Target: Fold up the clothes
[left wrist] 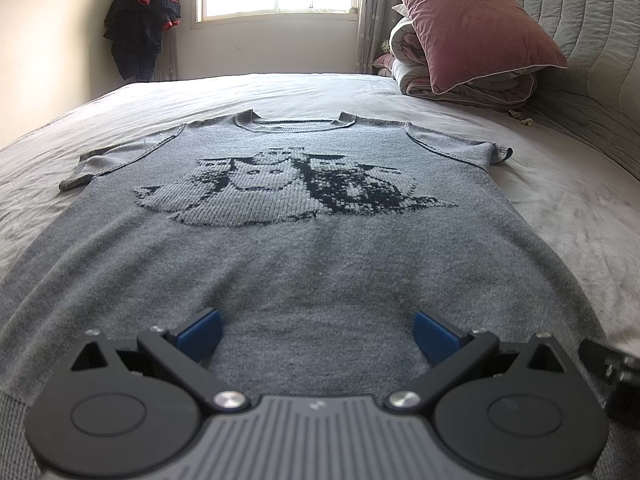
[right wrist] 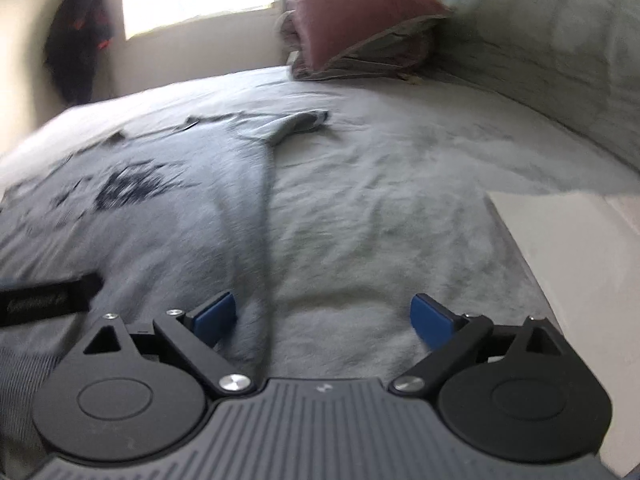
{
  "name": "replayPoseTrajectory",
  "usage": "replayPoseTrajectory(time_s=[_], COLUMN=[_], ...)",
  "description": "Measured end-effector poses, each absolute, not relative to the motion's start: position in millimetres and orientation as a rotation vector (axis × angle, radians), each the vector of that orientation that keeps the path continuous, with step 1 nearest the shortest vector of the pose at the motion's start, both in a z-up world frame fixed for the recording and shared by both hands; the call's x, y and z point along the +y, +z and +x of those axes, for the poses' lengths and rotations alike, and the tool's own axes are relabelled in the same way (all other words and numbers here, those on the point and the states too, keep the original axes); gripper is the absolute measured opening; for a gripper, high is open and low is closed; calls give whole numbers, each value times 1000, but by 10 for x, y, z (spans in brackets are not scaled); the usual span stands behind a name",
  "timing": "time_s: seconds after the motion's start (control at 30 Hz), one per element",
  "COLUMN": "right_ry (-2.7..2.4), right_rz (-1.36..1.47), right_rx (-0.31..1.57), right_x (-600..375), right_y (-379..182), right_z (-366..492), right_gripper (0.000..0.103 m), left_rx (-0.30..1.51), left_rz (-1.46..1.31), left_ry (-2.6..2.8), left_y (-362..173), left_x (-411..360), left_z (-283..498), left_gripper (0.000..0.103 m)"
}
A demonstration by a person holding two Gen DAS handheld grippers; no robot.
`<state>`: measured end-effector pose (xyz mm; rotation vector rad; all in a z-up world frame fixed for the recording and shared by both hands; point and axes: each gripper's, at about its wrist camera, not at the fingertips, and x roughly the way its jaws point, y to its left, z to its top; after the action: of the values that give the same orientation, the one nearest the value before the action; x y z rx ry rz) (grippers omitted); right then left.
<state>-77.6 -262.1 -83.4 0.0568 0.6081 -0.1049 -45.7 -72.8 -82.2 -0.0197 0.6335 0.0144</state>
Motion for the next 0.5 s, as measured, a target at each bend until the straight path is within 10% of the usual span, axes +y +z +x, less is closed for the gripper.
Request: replayPoseTrajectory(time_s=[0.5], right_ry=[56], right_rz=[35], right_rx=[643], right_x=[-2452], right_y=[-806], right_z=[-828], right_gripper=[103], left_rx=[633], left_rz=[-20], left_ry=[15], left_y=[-823], left_x=[-731], left_z=[-455], left_gripper=[103])
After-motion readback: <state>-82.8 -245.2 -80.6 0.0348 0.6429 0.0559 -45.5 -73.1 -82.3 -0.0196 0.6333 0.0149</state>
